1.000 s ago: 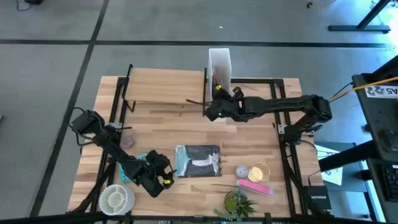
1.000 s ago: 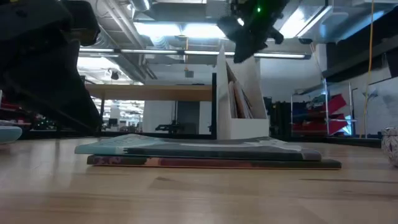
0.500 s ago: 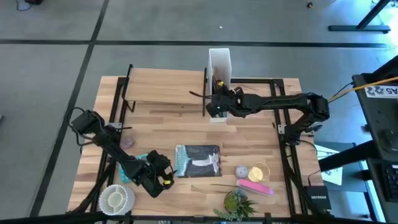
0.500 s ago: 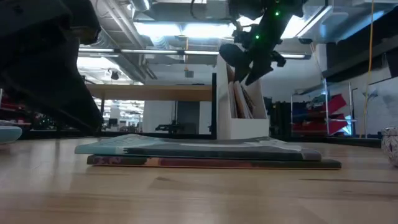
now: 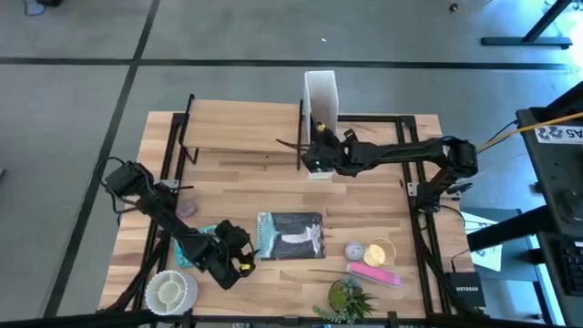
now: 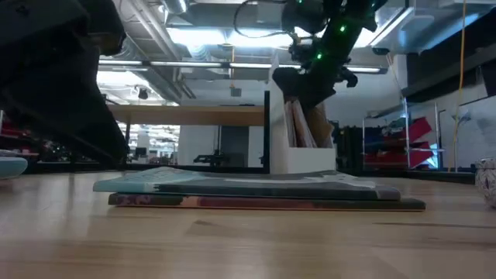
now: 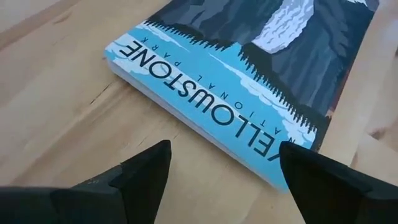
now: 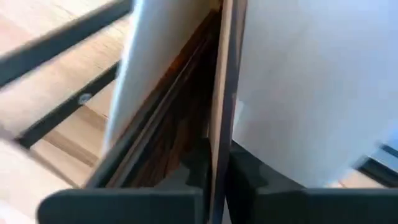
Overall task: Stock shelves
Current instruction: Remove the brown book from the book organizer
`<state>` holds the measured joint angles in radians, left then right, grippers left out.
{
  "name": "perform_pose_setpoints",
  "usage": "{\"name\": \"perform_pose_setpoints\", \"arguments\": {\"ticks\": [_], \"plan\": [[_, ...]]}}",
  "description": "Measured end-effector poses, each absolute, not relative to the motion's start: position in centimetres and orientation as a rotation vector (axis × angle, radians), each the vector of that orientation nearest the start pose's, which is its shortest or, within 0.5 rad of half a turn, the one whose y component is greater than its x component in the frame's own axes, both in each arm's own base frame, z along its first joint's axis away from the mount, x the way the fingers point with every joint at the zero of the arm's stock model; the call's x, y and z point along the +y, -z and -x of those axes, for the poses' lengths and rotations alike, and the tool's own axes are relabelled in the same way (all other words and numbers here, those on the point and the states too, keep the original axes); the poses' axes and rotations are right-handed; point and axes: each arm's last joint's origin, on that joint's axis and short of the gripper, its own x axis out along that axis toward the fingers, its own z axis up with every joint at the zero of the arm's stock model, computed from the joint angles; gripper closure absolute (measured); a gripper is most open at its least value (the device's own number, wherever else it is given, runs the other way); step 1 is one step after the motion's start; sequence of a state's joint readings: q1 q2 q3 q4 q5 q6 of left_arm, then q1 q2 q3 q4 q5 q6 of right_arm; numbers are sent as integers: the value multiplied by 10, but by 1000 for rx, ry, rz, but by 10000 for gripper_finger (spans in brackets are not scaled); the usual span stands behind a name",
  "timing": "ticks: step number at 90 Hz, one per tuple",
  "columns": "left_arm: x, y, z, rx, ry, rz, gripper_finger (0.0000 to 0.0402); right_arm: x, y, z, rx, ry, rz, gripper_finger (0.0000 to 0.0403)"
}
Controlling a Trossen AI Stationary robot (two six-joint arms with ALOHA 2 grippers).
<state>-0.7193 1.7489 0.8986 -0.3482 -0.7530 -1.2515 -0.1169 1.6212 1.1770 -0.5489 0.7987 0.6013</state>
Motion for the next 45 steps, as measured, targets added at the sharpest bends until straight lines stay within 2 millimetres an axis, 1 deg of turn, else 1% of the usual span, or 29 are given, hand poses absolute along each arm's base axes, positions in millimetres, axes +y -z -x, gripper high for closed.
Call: {"name": "perform_pose_setpoints", "arguments": {"ticks": [9, 16, 29, 36, 45], "plan": [[-187, -136, -243, 689, -530, 365, 119, -49, -263, -322, 590, 1091, -155, 397], [-187, -136, -243, 689, -529, 364, 119, -39, -278, -319, 545, 1097, -108, 399], [-187, -136, -243, 690, -530, 360, 119, -18, -320, -312, 413, 1100, -38, 400], [-187, -136, -243, 690, -530, 359, 119, -1, -338, -307, 370, 1097, 33, 401], [-186, -136, -243, 693, -524, 337, 119, 31, -360, -304, 346, 1033, 141, 401]]}}
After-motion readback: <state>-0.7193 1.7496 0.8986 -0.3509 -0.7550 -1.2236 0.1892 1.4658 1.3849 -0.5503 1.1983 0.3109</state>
